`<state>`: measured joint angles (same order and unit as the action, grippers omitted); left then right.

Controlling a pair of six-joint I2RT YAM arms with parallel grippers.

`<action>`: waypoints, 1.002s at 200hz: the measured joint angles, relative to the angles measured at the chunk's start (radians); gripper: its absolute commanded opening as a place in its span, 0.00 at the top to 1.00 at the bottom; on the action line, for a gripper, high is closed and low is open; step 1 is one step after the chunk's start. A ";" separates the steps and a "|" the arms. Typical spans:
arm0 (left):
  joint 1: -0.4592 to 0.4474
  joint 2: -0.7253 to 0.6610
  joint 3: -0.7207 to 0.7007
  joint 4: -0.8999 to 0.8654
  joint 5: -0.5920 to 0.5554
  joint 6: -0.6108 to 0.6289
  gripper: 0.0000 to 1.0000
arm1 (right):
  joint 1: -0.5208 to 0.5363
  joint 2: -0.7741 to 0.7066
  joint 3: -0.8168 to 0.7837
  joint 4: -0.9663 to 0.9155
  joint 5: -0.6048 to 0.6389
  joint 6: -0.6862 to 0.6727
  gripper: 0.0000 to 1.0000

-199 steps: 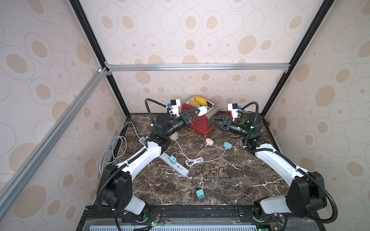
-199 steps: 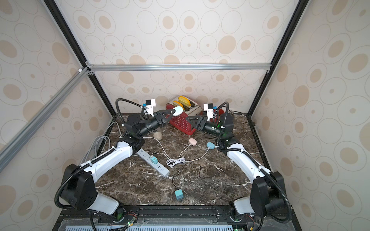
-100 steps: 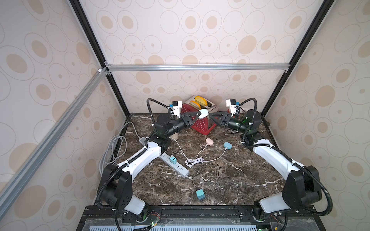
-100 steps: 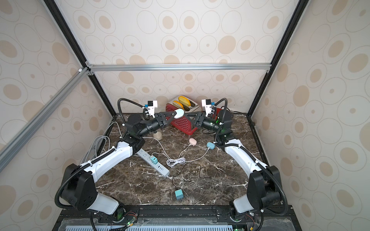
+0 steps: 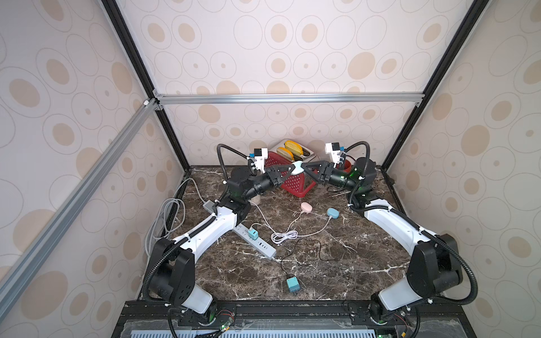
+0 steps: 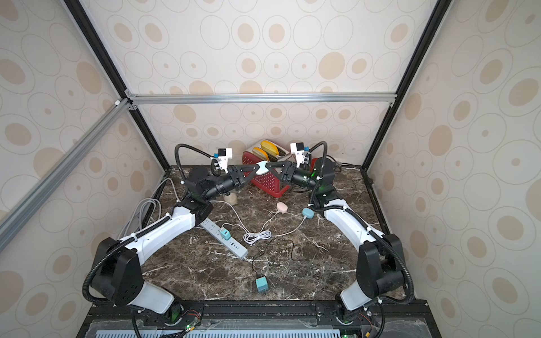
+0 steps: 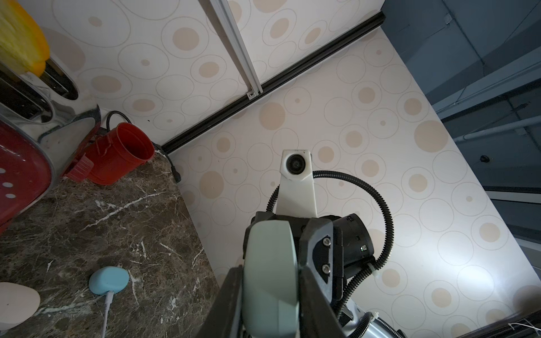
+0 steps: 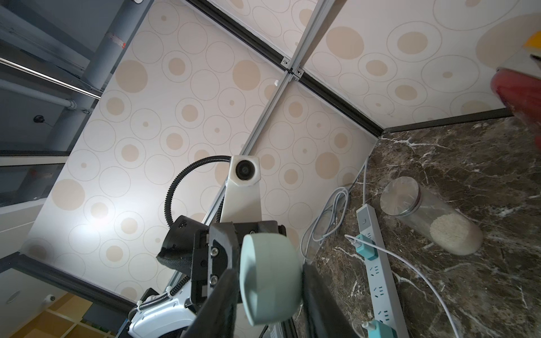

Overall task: Charge the bluetooth headset
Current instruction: Pick up the bluetooth headset from the center of the board.

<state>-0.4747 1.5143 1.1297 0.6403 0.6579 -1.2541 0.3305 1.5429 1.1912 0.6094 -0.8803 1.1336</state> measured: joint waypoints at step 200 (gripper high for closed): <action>-0.001 0.034 0.002 0.064 0.032 -0.049 0.79 | -0.003 0.045 0.023 0.074 -0.011 0.047 0.58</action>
<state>-0.4759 1.5486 1.1313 0.7040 0.6903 -1.3029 0.3279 1.5879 1.2140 0.6834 -0.8917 1.1801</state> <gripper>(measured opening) 0.288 0.303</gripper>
